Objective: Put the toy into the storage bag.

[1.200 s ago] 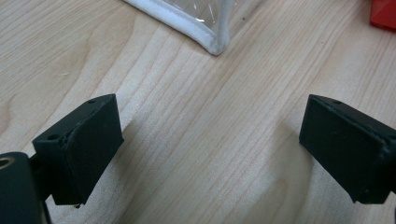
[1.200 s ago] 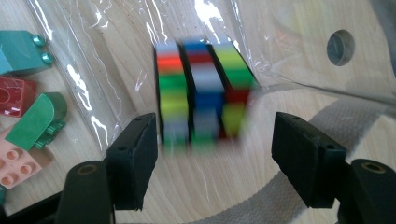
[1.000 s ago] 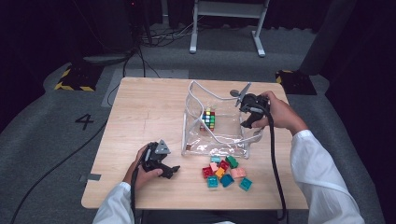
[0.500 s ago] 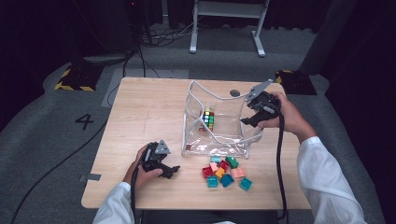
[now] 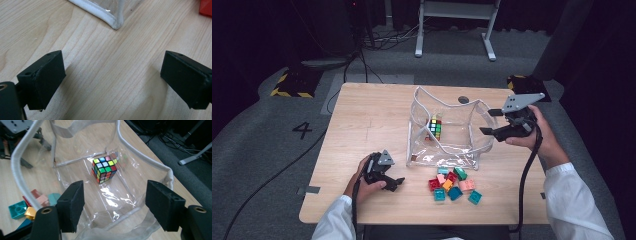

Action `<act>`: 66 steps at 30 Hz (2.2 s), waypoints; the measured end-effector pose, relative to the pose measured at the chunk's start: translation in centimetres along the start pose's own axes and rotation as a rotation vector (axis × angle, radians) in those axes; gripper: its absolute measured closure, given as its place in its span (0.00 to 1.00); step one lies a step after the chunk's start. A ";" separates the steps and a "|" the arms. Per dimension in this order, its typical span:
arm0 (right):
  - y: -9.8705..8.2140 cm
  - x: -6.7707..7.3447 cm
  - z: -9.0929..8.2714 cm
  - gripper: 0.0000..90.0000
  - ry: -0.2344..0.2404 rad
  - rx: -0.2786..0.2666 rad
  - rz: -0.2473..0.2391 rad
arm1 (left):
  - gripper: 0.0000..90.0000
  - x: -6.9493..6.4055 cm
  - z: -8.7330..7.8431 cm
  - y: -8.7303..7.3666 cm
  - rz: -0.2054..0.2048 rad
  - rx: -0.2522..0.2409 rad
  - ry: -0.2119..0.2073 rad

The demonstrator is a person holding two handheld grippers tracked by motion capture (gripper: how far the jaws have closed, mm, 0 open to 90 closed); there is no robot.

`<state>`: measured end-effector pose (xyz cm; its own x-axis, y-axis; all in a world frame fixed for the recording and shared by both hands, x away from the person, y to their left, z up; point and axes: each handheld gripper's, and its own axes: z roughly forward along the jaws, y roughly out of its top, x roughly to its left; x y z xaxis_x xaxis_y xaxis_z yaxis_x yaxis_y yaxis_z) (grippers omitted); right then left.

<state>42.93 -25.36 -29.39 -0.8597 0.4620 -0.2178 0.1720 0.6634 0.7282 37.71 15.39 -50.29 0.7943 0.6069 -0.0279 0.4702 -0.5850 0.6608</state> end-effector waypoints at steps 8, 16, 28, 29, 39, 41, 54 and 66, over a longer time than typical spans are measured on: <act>-2.6 2.1 -2.4 0.36 -0.032 -0.090 -0.007 | 0.06 0.0 0.0 0.0 0.000 0.000 0.000; -5.7 4.2 -3.8 0.36 -0.036 -0.127 0.007 | 0.06 0.0 0.0 0.0 0.000 -0.001 0.000; -11.1 6.9 -1.8 0.36 0.005 -0.088 0.045 | 0.06 0.0 0.0 0.0 -0.001 0.000 0.001; -11.8 7.3 -1.4 0.36 0.007 -0.077 0.057 | 0.06 0.0 0.0 0.0 -0.001 0.000 0.001; -16.6 10.0 1.8 0.38 0.088 -0.041 0.109 | 0.06 0.0 0.0 0.0 -0.001 0.000 0.001; -17.3 10.5 2.4 0.38 0.100 -0.044 0.116 | 0.06 0.0 0.0 0.0 -0.001 0.000 0.001; -18.8 13.6 6.1 0.39 0.175 -0.022 0.162 | 0.06 -0.1 0.0 0.0 -0.008 0.003 0.001; -18.0 14.5 7.1 0.40 0.155 -0.010 0.173 | 0.06 -0.1 0.0 0.0 -0.008 0.003 0.000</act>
<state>30.78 -26.44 -50.23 -0.8814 0.4721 0.0123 0.3190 0.5759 0.7528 37.64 15.37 -50.28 0.7905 0.6116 -0.0327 0.4774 -0.5819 0.6583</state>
